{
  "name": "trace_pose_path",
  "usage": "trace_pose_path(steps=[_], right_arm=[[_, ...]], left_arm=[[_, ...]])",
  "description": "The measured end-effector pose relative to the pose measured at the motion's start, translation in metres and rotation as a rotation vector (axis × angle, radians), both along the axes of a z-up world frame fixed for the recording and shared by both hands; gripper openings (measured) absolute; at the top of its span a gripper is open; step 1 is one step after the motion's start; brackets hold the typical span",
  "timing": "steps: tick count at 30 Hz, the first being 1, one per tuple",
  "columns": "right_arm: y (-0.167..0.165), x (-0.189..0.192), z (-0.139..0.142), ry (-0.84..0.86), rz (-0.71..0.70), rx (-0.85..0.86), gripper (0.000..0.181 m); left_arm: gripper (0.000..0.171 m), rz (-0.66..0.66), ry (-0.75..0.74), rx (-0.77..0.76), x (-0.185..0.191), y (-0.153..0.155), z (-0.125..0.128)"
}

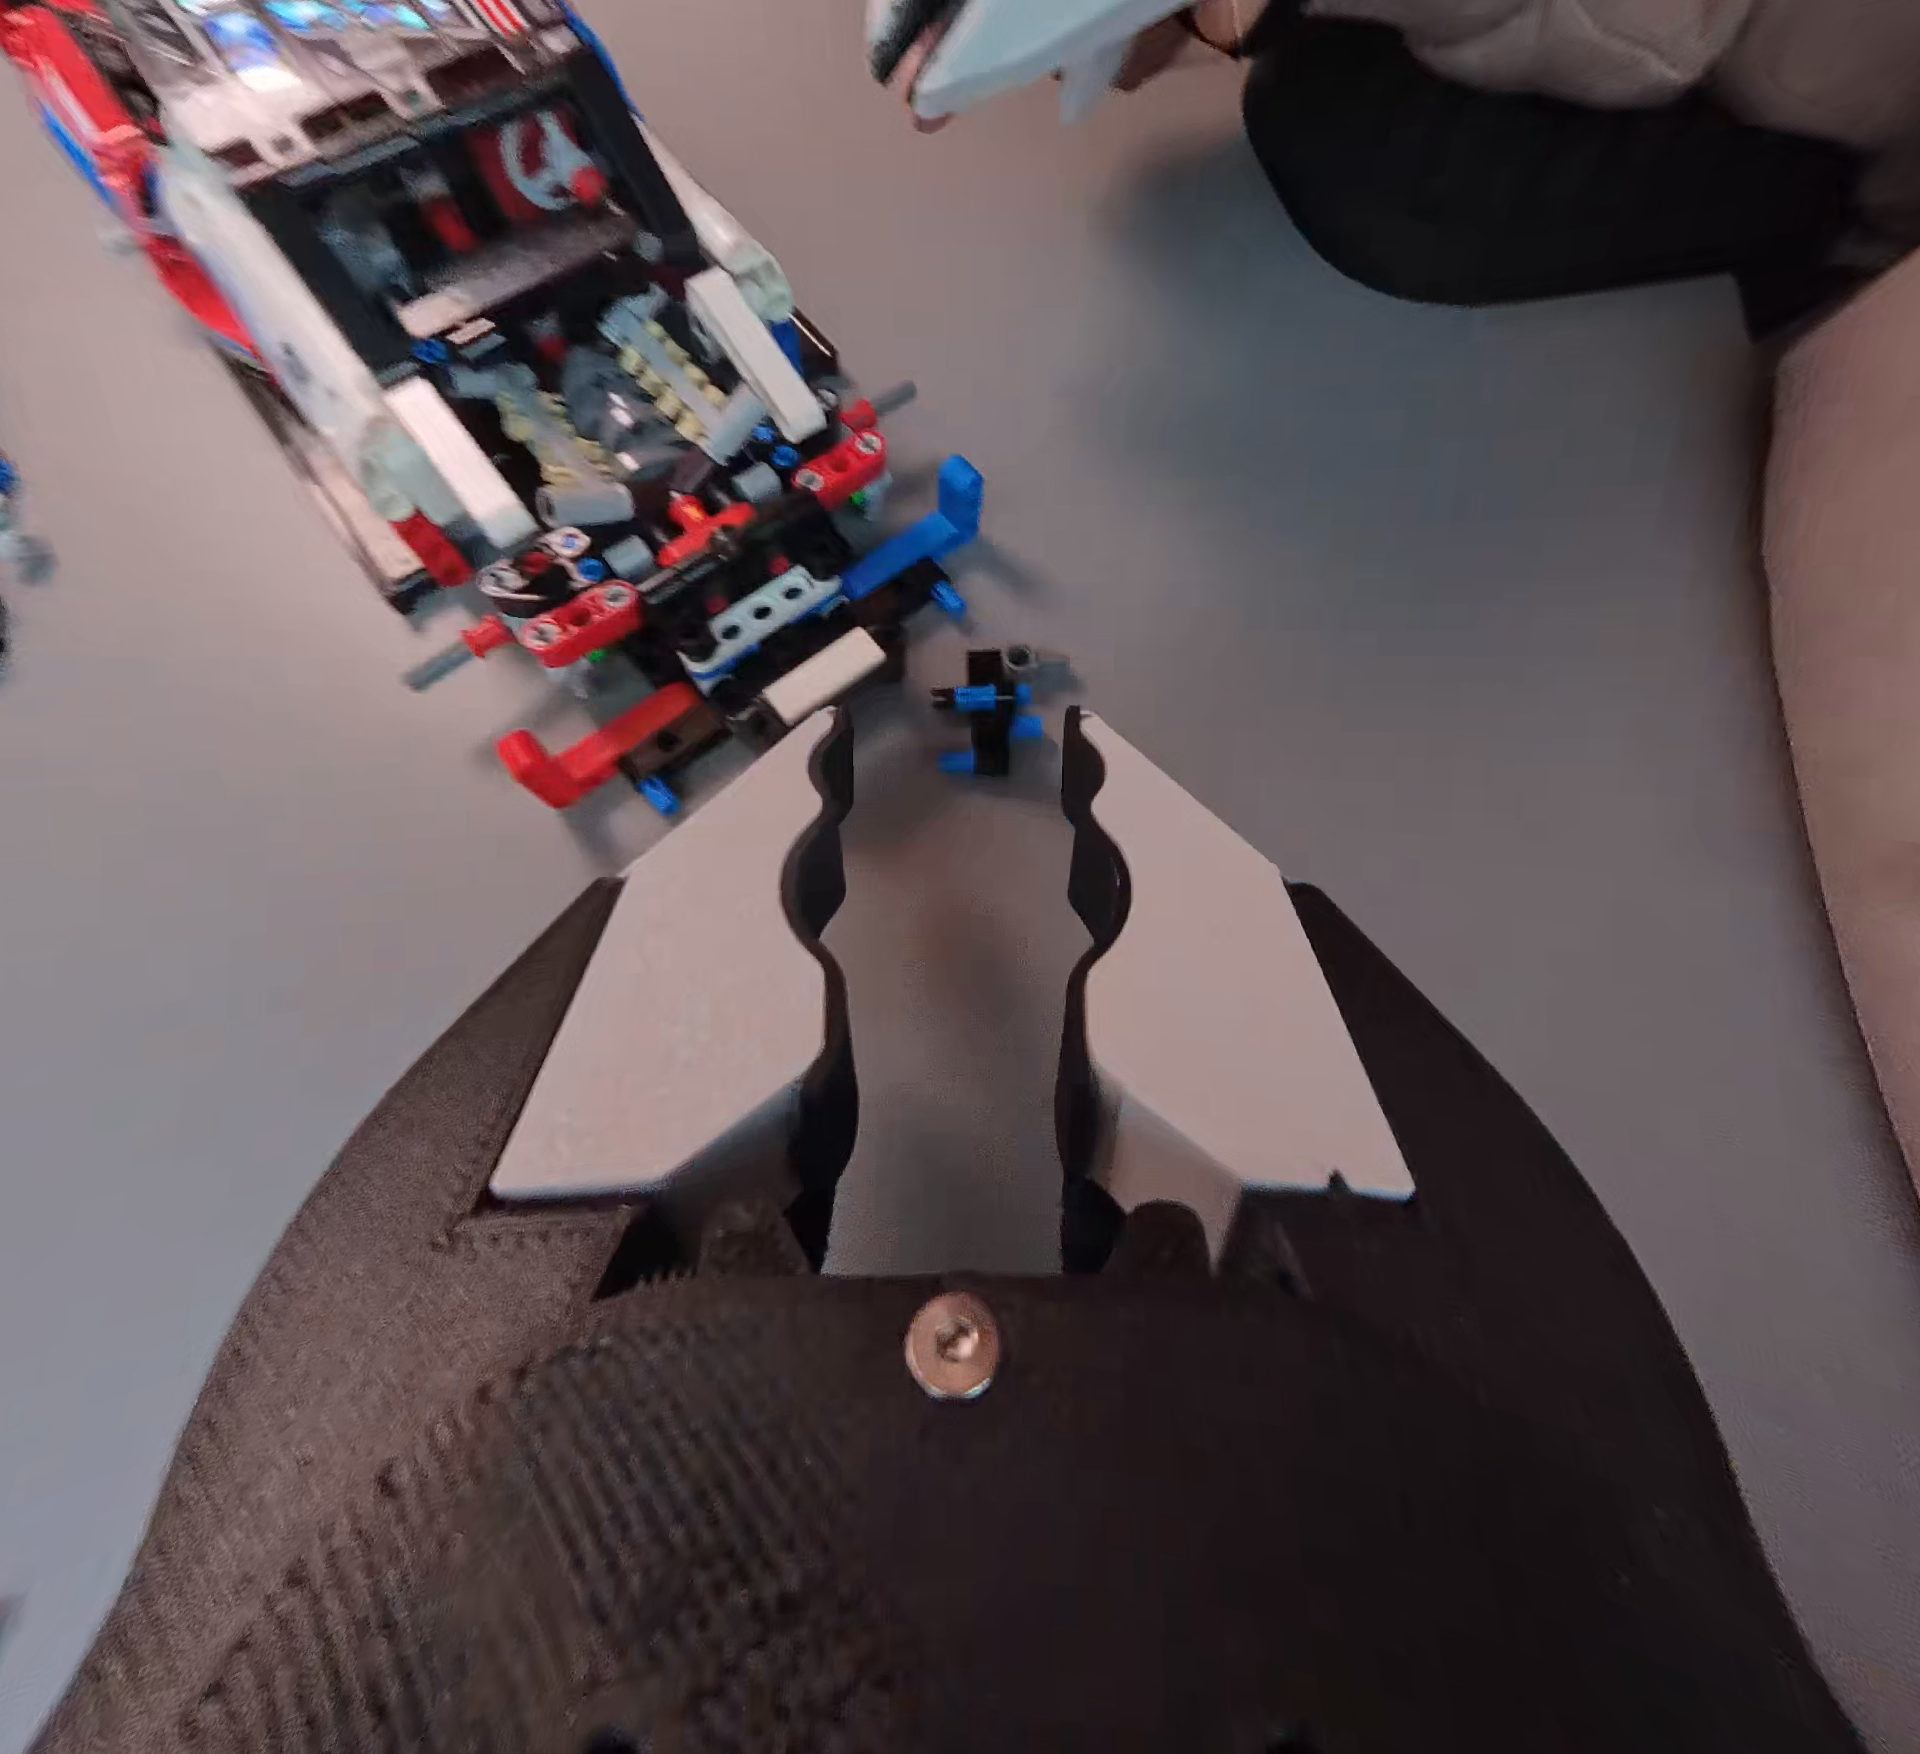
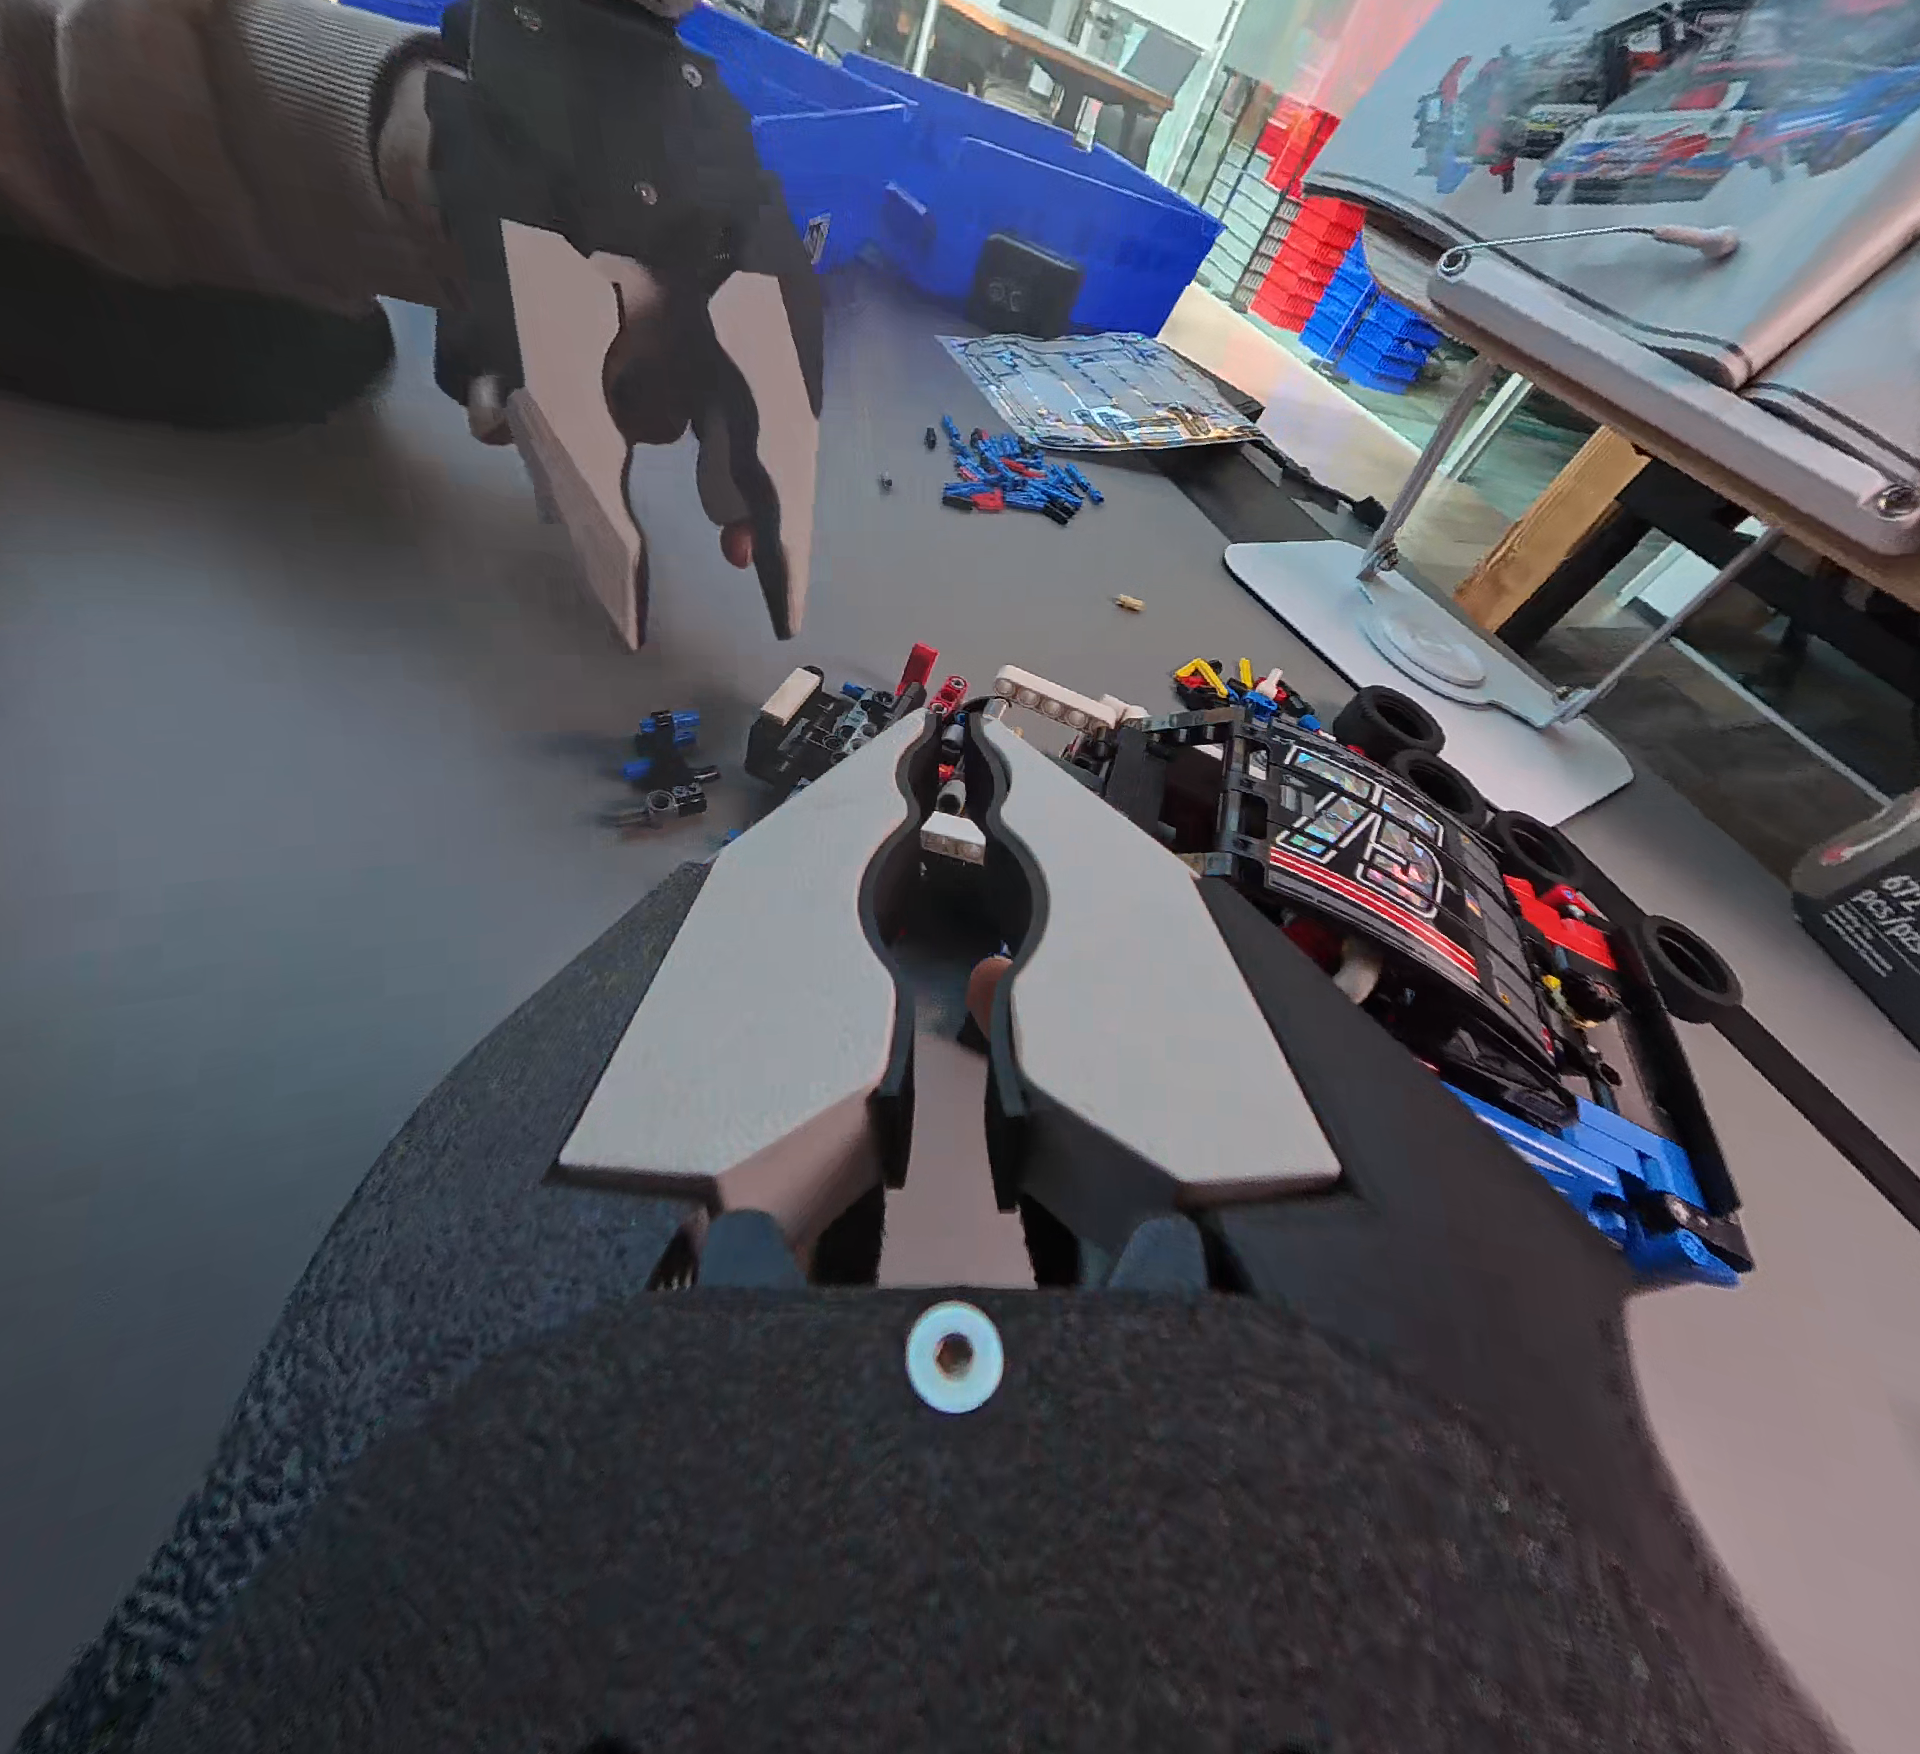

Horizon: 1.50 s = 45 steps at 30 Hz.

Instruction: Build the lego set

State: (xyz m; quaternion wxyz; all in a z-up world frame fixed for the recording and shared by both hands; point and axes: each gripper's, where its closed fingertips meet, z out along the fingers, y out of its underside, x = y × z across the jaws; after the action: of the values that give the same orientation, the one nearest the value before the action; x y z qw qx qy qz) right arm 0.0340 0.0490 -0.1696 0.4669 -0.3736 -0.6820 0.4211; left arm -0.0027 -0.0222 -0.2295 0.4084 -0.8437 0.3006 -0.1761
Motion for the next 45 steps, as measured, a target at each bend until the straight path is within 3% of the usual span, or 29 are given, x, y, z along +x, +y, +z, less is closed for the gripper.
trace_pose_path(steps=[5, 11, 13, 20, 23, 25, 29, 34, 42, 45], right_arm=[[-0.005, -0.001, -0.002, -0.007, 0.011, -0.002, 0.001], [-0.002, -0.003, -0.007, -0.022, -0.01, 0.011, 0.001], [-0.003, -0.003, -0.007, -0.021, -0.01, 0.015, 0.001], [-0.024, -0.006, 0.009, 0.03, 0.036, -0.052, 0.009], [-0.025, -0.017, 0.018, 0.052, -0.044, -0.139, 0.019], [-0.028, -0.023, 0.023, 0.064, -0.09, -0.171, 0.029], [-0.039, -0.035, 0.025, 0.088, -0.157, -0.071, 0.037], [-0.041, -0.043, 0.027, 0.114, -0.216, 0.017, 0.031], [-0.047, -0.031, 0.026, 0.102, -0.039, -0.052, 0.031], [-0.046, -0.024, 0.028, 0.098, 0.015, -0.097, 0.031]], left_arm=[[0.036, -0.045, 0.115, 0.02, 0.015, -0.003, -0.019], [0.018, 0.057, 0.129, -0.002, 0.016, 0.011, -0.026], [0.014, 0.095, -0.042, 0.003, 0.02, 0.014, -0.011], [0.014, 0.254, -0.984, -0.068, 0.01, 0.03, 0.06], [0.014, 0.298, -1.252, -0.064, 0.0, 0.035, 0.074], [0.014, 0.328, -1.35, -0.04, -0.004, 0.037, 0.081], [0.014, 0.351, -1.409, 0.003, -0.001, 0.037, 0.09], [0.014, 0.331, -1.437, -0.027, 0.013, 0.034, 0.09], [0.015, 0.277, -1.42, -0.078, 0.021, 0.03, 0.088], [0.018, 0.277, -1.343, -0.057, 0.02, 0.029, 0.086]])
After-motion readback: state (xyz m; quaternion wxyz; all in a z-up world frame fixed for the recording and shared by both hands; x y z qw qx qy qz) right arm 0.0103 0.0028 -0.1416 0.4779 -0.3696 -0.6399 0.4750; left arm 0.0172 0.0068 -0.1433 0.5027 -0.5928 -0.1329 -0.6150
